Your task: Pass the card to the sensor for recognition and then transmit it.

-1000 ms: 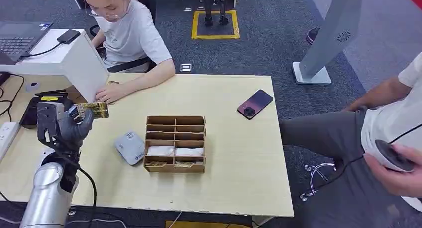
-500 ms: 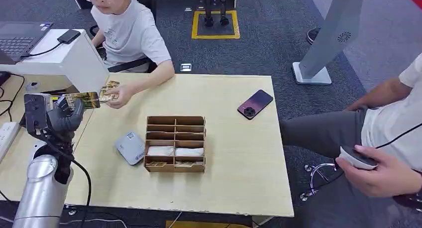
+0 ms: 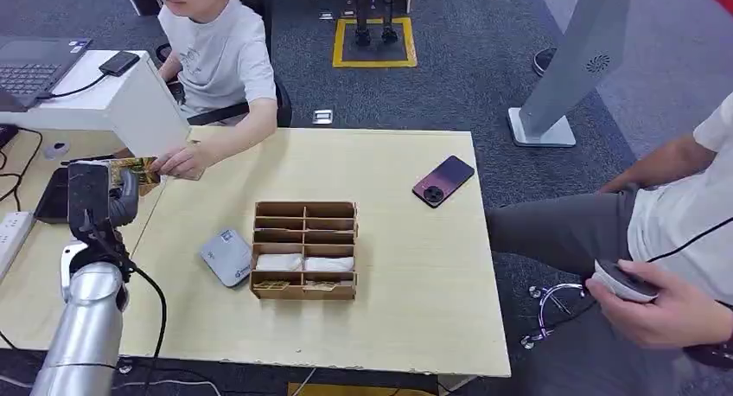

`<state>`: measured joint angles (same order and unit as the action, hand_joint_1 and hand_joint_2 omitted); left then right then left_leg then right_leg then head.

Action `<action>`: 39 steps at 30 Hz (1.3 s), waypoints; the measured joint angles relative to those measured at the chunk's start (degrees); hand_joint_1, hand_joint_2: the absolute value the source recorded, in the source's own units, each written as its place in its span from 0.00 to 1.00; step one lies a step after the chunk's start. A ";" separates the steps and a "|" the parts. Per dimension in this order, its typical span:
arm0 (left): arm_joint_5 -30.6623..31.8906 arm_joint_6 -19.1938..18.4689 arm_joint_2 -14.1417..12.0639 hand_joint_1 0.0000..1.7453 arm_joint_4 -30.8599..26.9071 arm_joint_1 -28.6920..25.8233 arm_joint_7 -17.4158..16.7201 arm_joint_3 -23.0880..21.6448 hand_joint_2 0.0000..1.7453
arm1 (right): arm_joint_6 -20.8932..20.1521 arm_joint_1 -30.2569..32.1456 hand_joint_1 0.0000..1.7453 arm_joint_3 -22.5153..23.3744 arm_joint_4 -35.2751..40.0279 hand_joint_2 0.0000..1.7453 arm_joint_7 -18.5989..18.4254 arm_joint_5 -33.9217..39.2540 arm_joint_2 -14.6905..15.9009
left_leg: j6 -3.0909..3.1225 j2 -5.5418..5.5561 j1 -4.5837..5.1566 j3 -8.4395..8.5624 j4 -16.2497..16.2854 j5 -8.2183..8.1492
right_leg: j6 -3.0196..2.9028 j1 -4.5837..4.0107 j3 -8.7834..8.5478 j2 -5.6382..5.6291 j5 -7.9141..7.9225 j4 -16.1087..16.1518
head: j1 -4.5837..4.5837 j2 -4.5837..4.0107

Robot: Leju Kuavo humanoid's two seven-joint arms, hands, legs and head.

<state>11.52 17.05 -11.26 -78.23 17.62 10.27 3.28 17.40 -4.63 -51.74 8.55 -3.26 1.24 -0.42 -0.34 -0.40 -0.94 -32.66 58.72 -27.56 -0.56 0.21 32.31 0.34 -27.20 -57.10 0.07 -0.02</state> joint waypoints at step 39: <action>3.25 -0.83 2.21 0.00 2.77 -1.56 2.64 -0.17 1.00 | -0.07 0.05 0.00 -0.35 0.00 0.00 0.09 0.55 0.00 | 0.00 -0.02 0.00 -0.02 0.00 0.00 | 0.00 0.00 0.00 -0.02 0.00 0.00 | 0.02 0.00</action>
<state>14.77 16.22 -9.05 -75.45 16.06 12.92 3.10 17.33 -4.58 -52.09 8.55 -3.17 1.79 -0.42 -0.34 -0.42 -0.94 -32.67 58.72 -27.56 -0.56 0.21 32.32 0.33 -27.20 -57.11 0.09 -0.02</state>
